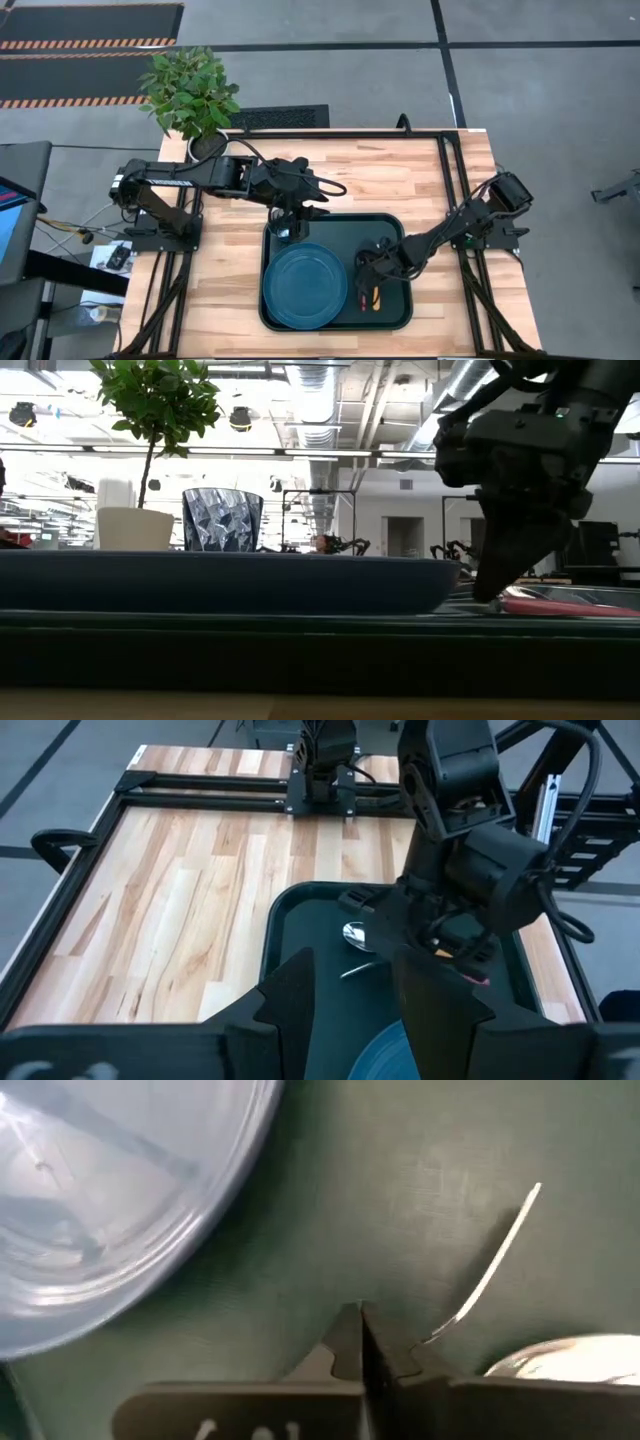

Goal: Pick and place plate/cup/fork/spoon on tray
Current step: Put the pink fork on the black serving tray to the left of the brown spoon

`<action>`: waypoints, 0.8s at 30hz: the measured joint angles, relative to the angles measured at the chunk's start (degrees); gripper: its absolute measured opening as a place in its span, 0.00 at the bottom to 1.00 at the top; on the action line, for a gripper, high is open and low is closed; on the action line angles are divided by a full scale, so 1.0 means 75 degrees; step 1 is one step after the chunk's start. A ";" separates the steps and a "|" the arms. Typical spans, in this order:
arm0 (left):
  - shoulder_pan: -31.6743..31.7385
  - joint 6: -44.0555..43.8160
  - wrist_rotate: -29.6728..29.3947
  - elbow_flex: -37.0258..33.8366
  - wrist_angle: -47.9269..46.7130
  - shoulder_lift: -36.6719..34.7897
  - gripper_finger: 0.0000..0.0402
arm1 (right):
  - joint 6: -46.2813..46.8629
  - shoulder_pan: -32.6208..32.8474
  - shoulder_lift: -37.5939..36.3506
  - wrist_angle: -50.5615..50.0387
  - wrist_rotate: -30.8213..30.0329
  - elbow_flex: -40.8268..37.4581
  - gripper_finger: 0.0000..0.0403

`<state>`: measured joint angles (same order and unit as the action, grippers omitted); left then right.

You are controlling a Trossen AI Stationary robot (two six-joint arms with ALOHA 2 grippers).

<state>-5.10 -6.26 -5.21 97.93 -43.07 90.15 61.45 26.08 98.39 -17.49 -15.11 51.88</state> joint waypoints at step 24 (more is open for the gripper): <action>0.0000 0.0204 -0.0029 0.0000 -0.0064 0.0000 0.30 | 0.1000 0.0118 -0.0495 -0.1263 -0.0392 0.0416 0.23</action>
<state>-5.10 -4.73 -5.43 97.93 -43.55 90.15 68.95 26.97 94.67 -26.97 -18.04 55.00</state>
